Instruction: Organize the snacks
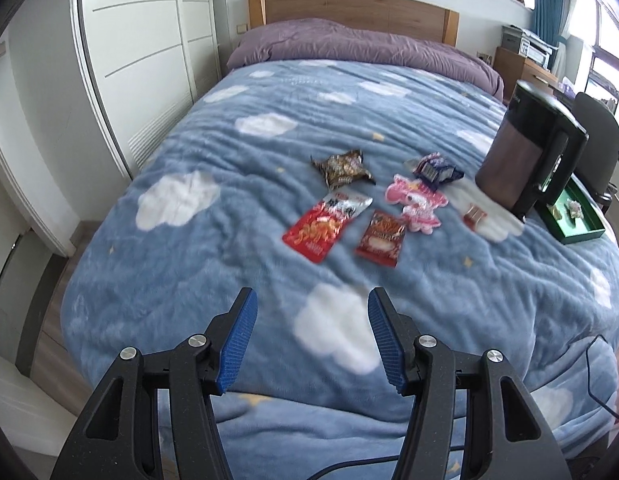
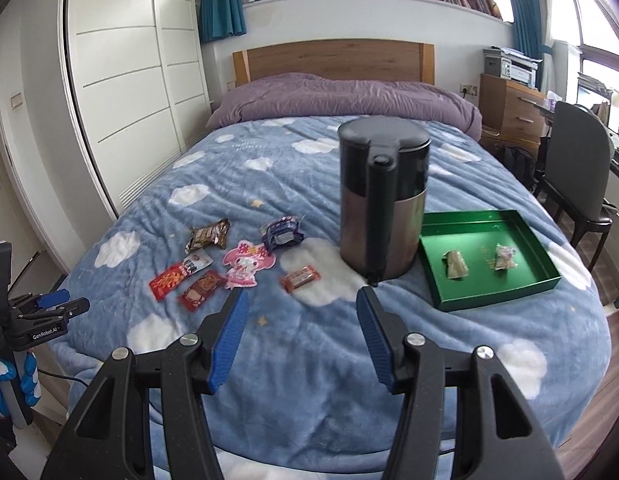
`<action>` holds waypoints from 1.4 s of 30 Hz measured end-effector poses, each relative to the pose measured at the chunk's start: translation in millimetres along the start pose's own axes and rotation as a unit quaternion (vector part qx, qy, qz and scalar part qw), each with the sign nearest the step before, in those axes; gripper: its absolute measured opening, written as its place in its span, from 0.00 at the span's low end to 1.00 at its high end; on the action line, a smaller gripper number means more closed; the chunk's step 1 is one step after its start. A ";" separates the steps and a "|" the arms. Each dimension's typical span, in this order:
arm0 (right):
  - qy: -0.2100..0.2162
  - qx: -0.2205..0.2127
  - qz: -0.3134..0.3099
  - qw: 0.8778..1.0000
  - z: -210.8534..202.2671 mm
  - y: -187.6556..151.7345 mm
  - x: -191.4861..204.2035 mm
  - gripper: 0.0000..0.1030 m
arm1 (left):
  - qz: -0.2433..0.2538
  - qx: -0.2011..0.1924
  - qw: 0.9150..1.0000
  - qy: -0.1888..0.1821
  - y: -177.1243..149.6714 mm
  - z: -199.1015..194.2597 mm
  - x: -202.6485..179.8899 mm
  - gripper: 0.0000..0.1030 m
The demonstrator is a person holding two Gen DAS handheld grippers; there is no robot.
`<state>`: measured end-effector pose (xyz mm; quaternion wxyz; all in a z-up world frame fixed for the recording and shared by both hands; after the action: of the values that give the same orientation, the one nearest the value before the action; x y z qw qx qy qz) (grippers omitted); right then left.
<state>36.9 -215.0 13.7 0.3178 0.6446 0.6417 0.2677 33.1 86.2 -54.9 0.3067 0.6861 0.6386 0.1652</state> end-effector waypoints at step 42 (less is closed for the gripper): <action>0.009 0.185 0.071 0.980 243.8 -22.5 63.3 0.72 | 0.086 0.129 0.986 -0.069 46.3 203.0 -36.3 0.50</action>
<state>207.8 -168.5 -166.8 0.1677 0.7341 0.6352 0.1720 189.8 8.3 -173.3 0.2435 0.7820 0.5706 0.0599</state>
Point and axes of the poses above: each gripper's, at about its wrist camera, not at the fingertips, and z roughly the way its jaws point, x to its left, y to its top, the point moved 5 cm from there along z, roughly the way its jaws point, and after that the axes turned 14 degrees about -y, right-handed, at the moved point
